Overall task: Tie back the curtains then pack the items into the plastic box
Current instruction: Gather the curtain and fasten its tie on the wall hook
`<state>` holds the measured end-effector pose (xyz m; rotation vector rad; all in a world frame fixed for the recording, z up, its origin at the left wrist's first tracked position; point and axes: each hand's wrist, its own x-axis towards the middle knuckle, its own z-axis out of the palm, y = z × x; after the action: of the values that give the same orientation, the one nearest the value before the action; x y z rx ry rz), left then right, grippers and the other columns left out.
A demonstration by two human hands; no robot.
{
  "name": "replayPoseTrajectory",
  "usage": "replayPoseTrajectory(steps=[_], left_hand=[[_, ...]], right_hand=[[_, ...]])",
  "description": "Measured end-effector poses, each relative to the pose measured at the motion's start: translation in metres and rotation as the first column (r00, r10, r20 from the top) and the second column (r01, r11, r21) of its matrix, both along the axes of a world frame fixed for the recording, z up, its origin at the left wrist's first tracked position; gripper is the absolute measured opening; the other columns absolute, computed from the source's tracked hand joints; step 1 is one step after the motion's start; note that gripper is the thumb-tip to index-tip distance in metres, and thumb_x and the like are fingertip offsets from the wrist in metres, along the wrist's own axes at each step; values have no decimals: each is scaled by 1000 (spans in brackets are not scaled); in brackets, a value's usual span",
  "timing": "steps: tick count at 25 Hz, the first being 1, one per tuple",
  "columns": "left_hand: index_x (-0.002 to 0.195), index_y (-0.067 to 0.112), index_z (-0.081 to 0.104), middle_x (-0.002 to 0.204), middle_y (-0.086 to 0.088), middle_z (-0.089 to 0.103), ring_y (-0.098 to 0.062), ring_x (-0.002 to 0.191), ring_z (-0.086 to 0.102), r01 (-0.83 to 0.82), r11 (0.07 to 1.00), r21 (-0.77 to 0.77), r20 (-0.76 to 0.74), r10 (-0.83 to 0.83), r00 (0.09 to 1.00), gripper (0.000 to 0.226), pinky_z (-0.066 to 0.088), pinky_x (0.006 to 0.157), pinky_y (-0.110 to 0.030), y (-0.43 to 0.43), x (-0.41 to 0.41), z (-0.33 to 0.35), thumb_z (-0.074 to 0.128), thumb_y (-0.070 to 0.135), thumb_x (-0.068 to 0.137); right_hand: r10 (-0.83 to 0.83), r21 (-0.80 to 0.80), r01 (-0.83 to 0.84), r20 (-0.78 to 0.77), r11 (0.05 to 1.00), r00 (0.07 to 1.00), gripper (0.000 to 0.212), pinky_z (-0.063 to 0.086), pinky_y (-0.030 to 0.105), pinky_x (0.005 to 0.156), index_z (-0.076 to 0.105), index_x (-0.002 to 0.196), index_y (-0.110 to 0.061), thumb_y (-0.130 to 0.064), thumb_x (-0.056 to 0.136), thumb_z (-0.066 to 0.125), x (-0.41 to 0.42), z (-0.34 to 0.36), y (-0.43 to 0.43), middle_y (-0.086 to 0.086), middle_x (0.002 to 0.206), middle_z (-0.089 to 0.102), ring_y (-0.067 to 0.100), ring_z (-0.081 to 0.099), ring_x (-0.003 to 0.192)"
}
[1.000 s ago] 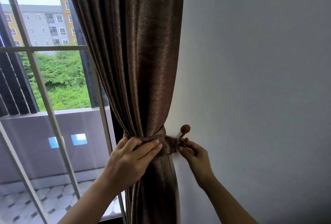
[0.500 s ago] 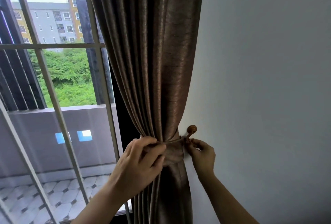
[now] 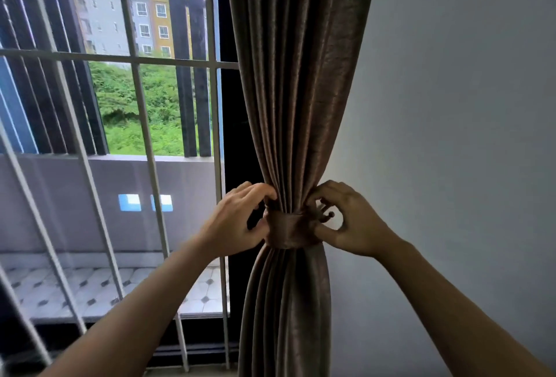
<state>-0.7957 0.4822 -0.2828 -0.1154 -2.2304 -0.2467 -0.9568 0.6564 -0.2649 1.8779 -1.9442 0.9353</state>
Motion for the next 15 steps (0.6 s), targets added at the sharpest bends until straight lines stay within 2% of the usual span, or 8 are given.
replayPoseTrajectory(steps=[2,5,8,10,12,14,15], left_hand=[[100,20,53,89,6,55,-11,78,46,6,995,-99,88,2,996,27,41,71,-22,-6,1,2,56,17,73],[104,26,55,90,0,52,-16,79,50,-24,991,-133,154,45,987,27,44,71,-28,-8,3,0,57,22,77],[108,31,56,93,0,47,-16,81,51,-25,990,-136,213,54,975,24,45,72,-30,2,4,-2,54,32,84],[107,32,56,98,-1,46,-17,86,51,-34,987,-159,250,74,965,22,47,76,-33,11,4,-1,50,39,87],[103,31,58,105,0,44,-17,95,49,-50,988,-144,296,91,951,18,46,82,-35,18,4,8,51,39,88],[98,26,62,107,0,46,-17,98,49,-22,994,-110,317,56,947,14,46,85,-36,22,4,18,59,33,86],[98,24,62,106,0,48,-14,95,51,0,999,-49,306,15,952,14,48,84,-31,25,7,21,63,29,85]], right_hand=[[-9,66,14,-71,998,997,42,50,24,73,59,108,-23,-45,73,60,3,1,5,-7,106,58,11,55,89],[-64,175,98,-186,980,980,53,42,15,69,55,120,-24,-51,74,58,12,5,9,-7,119,54,12,58,91],[-172,244,261,-335,934,926,62,48,27,73,59,117,-21,-64,73,50,23,9,11,1,124,51,22,60,97],[-236,293,380,-427,877,873,57,50,34,79,59,117,-19,-61,79,53,35,13,13,4,126,50,26,59,101],[-261,296,439,-486,848,834,47,47,32,75,61,115,-20,-55,83,55,46,26,17,3,124,52,25,59,101],[-288,264,437,-456,860,842,41,41,29,68,63,109,-24,-53,81,58,50,42,22,-1,115,55,23,60,97],[-294,249,404,-383,880,876,38,40,28,67,64,105,-23,-51,80,61,50,46,25,-2,109,56,21,60,94]])
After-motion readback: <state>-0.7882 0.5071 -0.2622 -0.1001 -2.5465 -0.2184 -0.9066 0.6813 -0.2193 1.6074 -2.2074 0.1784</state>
